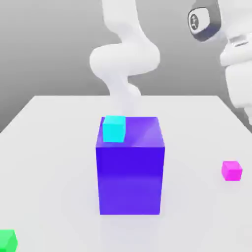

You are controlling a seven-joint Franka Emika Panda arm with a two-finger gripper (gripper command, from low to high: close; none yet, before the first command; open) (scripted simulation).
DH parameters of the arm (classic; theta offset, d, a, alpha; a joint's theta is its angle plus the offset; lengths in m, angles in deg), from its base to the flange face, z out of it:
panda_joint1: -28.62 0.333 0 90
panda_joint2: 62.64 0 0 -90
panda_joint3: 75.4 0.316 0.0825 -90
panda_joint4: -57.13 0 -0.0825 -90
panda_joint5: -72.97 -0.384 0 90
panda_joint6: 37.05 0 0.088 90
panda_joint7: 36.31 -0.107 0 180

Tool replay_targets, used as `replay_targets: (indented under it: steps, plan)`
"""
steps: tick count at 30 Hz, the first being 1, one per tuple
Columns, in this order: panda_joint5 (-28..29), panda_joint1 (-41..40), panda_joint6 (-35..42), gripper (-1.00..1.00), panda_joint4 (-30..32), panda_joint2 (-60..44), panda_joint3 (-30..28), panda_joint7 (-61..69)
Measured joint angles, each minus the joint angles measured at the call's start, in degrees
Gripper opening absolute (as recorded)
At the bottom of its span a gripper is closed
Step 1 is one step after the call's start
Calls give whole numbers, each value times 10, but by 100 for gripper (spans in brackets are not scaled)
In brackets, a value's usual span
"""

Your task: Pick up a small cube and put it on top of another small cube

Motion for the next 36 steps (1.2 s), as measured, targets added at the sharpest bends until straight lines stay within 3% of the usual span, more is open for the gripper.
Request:
replay_targets:
  steps: [6, 12, 19, 20, 28, 33, 36]
  plan:
    - [28, 56, -51, 0, 38, -84, 49, 30]
    - [129, 117, -101, 0, 76, -167, 62, 8]
    - [241, 187, -201, 0, 62, -301, -14, -60]
    - [247, 194, -212, -100, 59, -315, -22, -65]
    - [244, 188, -201, -100, 62, -302, -15, -62]
    - [174, 161, -125, -100, 82, -206, 26, -10]
    - [151, 106, -86, -100, 50, -219, -14, 29]
